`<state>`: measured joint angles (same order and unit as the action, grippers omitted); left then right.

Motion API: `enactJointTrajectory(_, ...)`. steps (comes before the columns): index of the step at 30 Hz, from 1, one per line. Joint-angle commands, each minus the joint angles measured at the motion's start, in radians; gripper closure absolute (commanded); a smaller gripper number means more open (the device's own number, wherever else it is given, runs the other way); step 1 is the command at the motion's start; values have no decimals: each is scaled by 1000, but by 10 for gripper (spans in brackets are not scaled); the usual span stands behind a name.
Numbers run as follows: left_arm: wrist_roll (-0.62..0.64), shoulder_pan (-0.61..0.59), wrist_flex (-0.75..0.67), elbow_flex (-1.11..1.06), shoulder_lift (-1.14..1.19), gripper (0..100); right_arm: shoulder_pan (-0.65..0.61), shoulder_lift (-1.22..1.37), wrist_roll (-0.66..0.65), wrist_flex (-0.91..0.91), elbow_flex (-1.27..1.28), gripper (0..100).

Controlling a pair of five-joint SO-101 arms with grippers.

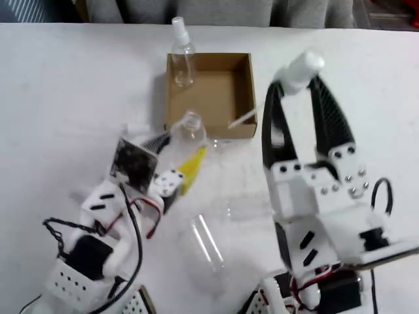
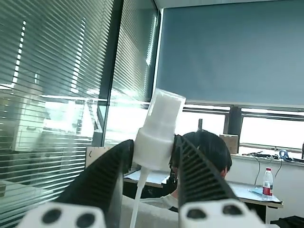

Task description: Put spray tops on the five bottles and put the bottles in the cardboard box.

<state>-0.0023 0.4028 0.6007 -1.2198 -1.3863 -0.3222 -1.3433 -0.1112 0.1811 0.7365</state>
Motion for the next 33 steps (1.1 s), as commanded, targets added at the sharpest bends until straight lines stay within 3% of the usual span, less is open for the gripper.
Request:
enactJointTrajectory(1,-14,62,-103,-95,-116,978,1,147,-9,-10,-183,983)
enactJointTrajectory(7,-9,58,-135,-221,-248,978,-36,248,-9,-8,-238,983)
enactJointTrajectory(17,-14,58,-135,-370,-417,978,-124,231,-9,185,-235,983)
enactJointTrajectory(33,-15,44,-129,-407,-433,978,-179,231,-11,302,-233,983)
